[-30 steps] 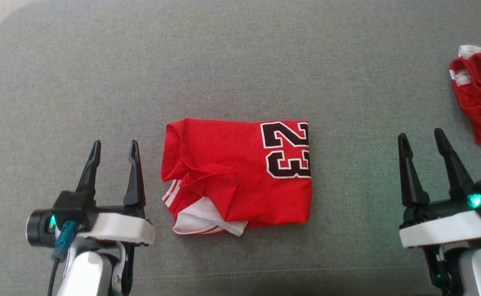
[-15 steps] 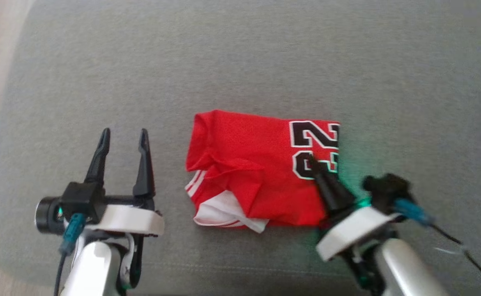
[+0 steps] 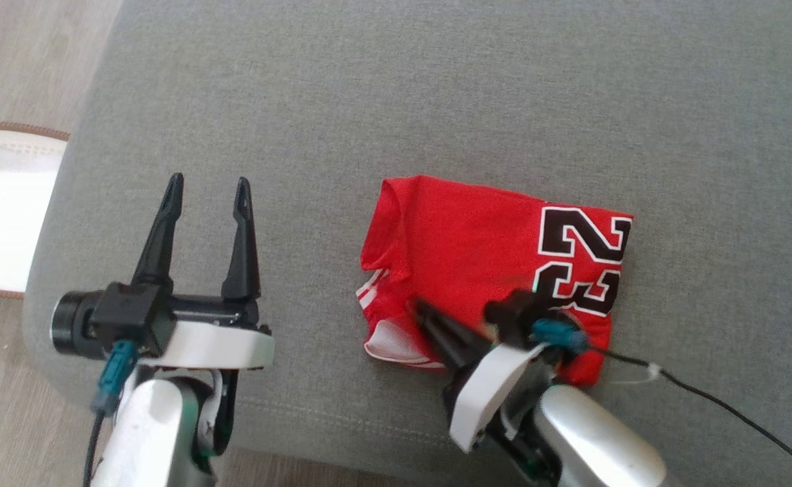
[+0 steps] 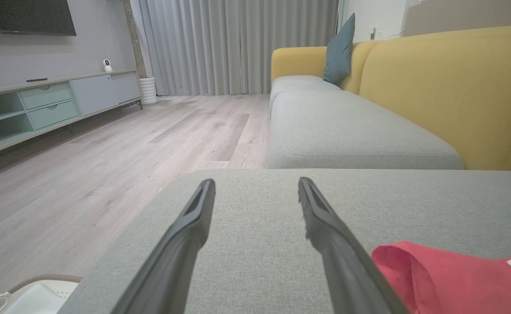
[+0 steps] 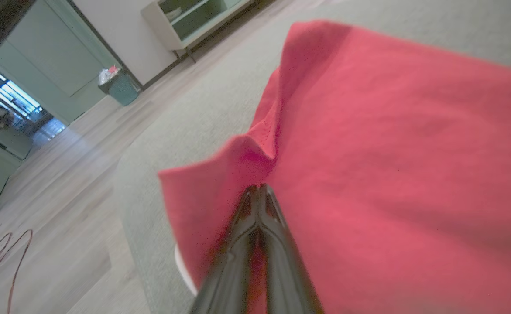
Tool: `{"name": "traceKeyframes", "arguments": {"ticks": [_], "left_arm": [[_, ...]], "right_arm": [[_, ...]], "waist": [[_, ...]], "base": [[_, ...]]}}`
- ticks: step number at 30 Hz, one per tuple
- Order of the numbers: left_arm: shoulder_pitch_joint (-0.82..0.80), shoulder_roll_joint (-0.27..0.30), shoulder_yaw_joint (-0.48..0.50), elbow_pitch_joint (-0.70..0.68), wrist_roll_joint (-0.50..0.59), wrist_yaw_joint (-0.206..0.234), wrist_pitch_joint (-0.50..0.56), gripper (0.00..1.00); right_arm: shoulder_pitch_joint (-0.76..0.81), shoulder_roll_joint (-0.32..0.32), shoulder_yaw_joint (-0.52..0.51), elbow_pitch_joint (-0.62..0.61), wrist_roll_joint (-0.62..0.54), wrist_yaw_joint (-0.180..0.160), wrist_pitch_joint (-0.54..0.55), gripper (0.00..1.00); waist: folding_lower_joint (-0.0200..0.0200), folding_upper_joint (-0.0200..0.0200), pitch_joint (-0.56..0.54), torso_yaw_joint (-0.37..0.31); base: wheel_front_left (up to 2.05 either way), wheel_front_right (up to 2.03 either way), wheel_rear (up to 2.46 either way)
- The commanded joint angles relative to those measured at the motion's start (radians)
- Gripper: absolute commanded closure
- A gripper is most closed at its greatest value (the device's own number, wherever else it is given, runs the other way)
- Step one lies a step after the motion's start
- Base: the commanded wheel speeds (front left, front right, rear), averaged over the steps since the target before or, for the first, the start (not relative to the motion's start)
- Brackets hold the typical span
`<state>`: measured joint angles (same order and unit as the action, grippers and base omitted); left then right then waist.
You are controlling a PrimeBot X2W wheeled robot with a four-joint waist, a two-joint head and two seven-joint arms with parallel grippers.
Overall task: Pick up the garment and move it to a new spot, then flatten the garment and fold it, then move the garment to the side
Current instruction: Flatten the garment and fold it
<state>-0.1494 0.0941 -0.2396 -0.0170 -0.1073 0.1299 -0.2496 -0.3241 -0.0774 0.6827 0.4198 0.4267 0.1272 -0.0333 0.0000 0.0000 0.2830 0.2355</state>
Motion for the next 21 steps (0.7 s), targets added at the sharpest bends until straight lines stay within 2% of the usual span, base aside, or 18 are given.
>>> {"name": "traceKeyframes", "arguments": {"ticks": [1, 5, 9, 13, 14, 15, 16, 21], "left_arm": [[-0.020, 0.009, 0.051, -0.041, 0.001, -0.009, -0.012, 0.00], [-0.007, 0.005, 0.073, -0.050, -0.002, -0.025, -0.012, 0.00], [0.003, 0.005, 0.095, -0.047, -0.007, -0.040, -0.012, 0.00], [0.022, 0.008, 0.113, -0.036, -0.006, -0.065, -0.012, 0.00], [0.027, 0.008, 0.114, -0.032, -0.004, -0.071, -0.012, 0.00], [0.031, 0.008, 0.116, -0.029, -0.003, -0.075, -0.012, 0.00], [0.035, 0.009, 0.119, -0.025, -0.003, -0.079, -0.012, 0.00], [0.049, 0.014, 0.135, -0.007, 0.000, -0.096, -0.012, 0.00]], "right_arm": [[-0.024, 0.020, 0.069, -0.005, 0.016, 0.003, 0.011, 1.00], [-0.053, 0.002, 0.128, 0.003, 0.014, 0.003, -0.007, 1.00], [-0.064, -0.014, 0.116, -0.022, 0.003, 0.003, -0.040, 1.00], [-0.036, -0.039, -0.023, -0.096, -0.012, 0.003, -0.102, 1.00], [-0.020, -0.043, -0.085, -0.119, -0.019, 0.003, -0.119, 0.63], [0.001, -0.046, -0.149, -0.143, -0.027, 0.003, -0.132, 0.13], [0.024, -0.050, -0.213, -0.168, -0.042, 0.003, -0.140, 0.00], [0.154, -0.050, -0.505, -0.316, -0.130, 0.003, -0.148, 0.00]], "waist": [[0.0000, 0.0000, 0.001, 0.007], [0.0000, 0.0000, -0.001, 0.012], [0.0000, 0.0000, -0.006, 0.006], [0.0000, 0.0000, -0.023, -0.019], [0.0000, 0.0000, -0.028, -0.028], [0.0000, 0.0000, -0.034, -0.037], [0.0000, 0.0000, -0.038, -0.048], [0.0000, 0.0000, -0.063, -0.104]], "base": [[0.00, 0.00, 0.00], [0.00, 0.00, 0.00], [0.00, 0.00, 0.00], [0.00, 0.00, 0.00], [0.00, 0.00, 0.00], [0.00, 0.00, 0.00], [0.00, 0.00, 0.00], [0.00, 0.00, 0.00]]}}
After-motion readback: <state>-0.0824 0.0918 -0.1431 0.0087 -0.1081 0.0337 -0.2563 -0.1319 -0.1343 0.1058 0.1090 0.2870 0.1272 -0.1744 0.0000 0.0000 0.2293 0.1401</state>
